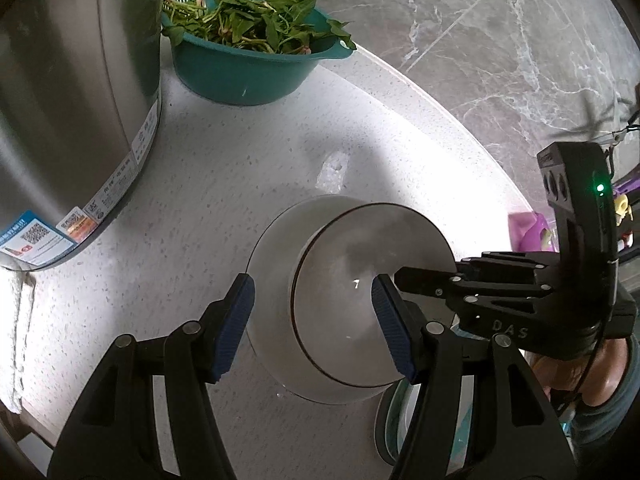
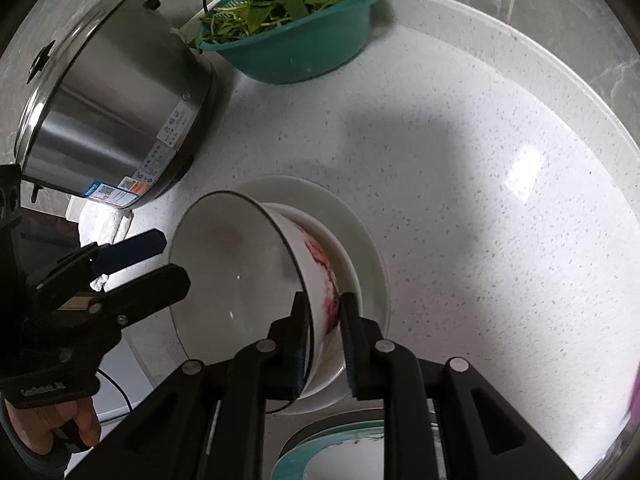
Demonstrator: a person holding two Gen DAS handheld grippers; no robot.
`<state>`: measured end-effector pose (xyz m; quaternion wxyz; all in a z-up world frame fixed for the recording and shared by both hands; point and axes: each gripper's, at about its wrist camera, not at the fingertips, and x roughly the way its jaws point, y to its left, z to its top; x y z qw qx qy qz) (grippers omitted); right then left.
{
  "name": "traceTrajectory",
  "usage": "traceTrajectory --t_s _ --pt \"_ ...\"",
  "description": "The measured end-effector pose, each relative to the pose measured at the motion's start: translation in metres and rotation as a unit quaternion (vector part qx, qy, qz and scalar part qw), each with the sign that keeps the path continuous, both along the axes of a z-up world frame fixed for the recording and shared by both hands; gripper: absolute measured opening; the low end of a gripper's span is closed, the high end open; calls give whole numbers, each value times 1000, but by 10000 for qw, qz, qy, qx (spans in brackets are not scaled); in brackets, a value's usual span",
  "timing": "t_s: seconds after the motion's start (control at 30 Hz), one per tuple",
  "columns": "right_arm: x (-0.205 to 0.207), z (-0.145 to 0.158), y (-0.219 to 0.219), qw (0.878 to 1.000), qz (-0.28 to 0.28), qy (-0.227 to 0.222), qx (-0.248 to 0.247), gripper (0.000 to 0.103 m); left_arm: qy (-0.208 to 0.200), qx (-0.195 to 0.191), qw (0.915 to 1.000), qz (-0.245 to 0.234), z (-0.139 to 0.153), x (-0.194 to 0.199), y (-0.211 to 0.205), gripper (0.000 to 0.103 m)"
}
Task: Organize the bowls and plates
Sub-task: 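Open both grippers and pull them off the red-floral bowl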
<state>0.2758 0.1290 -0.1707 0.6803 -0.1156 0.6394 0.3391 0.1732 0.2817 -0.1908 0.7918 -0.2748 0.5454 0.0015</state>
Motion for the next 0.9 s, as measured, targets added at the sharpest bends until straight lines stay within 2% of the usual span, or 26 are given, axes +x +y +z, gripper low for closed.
traceTrajectory --t_s 0.5,0.57,0.67,0.9 --pt "-4 9 -7 9997 82 -199 -83 24 91 -171 9998 7 -12 2 -1 59" --pt "-3 9 -9 9999 22 -135 0 26 102 -201 9997 10 -14 2 -1 59" --pt "1 9 -18 9995 -138 75 280 35 87 -259 9996 40 -16 2 0 59" --pt "8 15 -36 9968 -454 141 644 39 106 -264 9996 89 -20 5 3 62"
